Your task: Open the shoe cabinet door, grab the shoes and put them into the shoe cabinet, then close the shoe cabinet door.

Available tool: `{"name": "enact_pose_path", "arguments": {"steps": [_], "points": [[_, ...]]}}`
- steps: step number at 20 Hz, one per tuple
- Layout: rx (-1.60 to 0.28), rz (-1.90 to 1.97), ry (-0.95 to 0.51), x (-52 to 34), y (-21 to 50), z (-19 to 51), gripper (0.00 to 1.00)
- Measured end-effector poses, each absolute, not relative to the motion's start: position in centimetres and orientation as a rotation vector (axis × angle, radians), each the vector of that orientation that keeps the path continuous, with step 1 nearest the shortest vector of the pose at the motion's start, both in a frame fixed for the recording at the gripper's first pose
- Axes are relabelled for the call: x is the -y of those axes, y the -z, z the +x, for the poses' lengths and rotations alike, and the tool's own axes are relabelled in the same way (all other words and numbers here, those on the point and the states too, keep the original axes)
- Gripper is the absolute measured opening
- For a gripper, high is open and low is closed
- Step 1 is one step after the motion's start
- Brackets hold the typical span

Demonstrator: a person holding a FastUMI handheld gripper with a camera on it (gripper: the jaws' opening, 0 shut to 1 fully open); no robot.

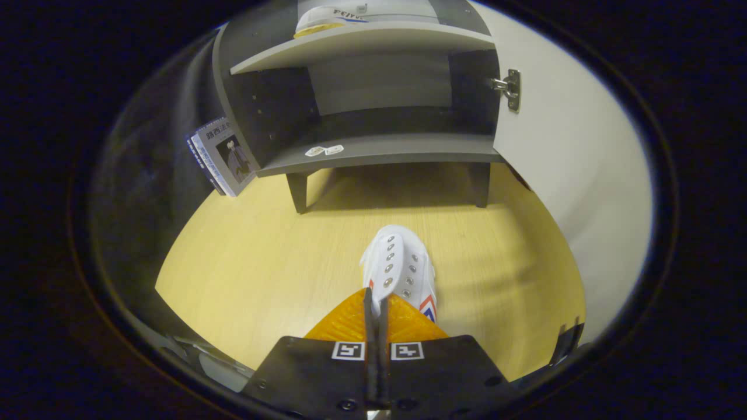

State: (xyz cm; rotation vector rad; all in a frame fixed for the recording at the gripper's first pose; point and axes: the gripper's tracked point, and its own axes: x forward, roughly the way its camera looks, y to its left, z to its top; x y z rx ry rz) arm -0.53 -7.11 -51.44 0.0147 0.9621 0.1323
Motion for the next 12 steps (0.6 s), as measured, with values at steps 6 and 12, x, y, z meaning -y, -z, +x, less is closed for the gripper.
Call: {"name": "enact_pose_path", "arguments": {"steps": [6, 12], "points": [[-0.86, 0.066, -0.123, 5.5, 45.8, 0.3, 0.02], [-0.702, 0.095, -0.115, 4.7, 35.9, 3.2, 0.02]]}}
